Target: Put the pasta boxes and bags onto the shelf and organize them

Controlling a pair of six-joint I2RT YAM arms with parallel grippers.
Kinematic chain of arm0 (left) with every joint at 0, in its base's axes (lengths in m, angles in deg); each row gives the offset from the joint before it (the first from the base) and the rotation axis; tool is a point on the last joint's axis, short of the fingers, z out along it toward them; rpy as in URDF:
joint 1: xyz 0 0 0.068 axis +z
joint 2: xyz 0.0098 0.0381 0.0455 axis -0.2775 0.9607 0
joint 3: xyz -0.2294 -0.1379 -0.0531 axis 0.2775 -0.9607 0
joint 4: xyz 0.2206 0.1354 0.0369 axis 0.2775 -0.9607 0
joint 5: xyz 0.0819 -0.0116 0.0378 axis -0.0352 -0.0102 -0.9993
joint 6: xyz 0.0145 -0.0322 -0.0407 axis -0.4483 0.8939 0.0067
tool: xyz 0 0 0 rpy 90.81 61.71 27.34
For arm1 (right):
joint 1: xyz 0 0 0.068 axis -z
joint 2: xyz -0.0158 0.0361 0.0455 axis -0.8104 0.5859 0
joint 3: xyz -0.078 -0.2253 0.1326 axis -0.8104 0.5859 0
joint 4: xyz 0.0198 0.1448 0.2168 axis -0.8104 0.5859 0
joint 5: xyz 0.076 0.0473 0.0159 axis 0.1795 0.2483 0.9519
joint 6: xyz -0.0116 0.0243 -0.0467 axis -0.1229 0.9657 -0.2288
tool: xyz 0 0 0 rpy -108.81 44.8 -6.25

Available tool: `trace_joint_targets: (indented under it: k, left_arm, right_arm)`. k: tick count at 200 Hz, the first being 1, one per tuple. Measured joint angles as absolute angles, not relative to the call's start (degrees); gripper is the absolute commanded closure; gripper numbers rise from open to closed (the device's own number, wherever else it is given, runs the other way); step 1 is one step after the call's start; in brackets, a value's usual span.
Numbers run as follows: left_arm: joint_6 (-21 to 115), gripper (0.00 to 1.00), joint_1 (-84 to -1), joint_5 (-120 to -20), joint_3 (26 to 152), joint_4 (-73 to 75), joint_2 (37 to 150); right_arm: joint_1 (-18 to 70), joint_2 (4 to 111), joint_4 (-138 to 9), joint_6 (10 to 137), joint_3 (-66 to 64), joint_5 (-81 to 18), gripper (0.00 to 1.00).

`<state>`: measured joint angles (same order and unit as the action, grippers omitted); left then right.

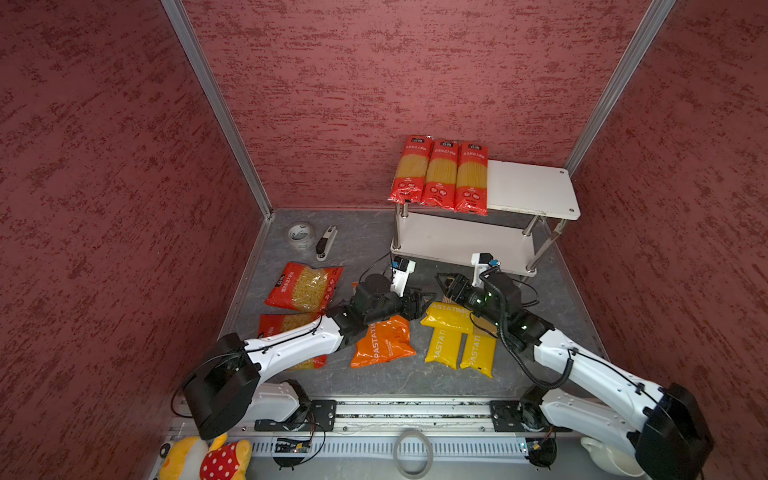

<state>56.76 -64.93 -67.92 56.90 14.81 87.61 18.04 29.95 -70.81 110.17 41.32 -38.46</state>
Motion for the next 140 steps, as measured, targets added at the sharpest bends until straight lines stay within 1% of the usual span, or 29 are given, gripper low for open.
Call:
trace_joint_targets:
  k: [36,88,114,140]
  left_arm:
    - [58.3,0.38,-67.3,-70.2,54.2,16.6,91.2]
    - [60.8,0.38,-67.4,-71.2,52.6,18.9,95.0]
    - [62.2,0.38,-66.7,-71.0,52.0,20.1,97.1]
    - [64.6,0.38,-64.1,-70.4,49.7,21.0,98.3]
  right_arm:
    - [17.0,33.6,-72.6,111.5,43.5,-39.5,0.43]
    - [16.5,34.2,-72.5,112.3,43.9,-40.2,0.43]
    - [16.5,34.2,-72.0,112.3,43.9,-41.0,0.43]
    - [16.5,34.6,-71.1,112.5,43.9,-41.2,0.43]
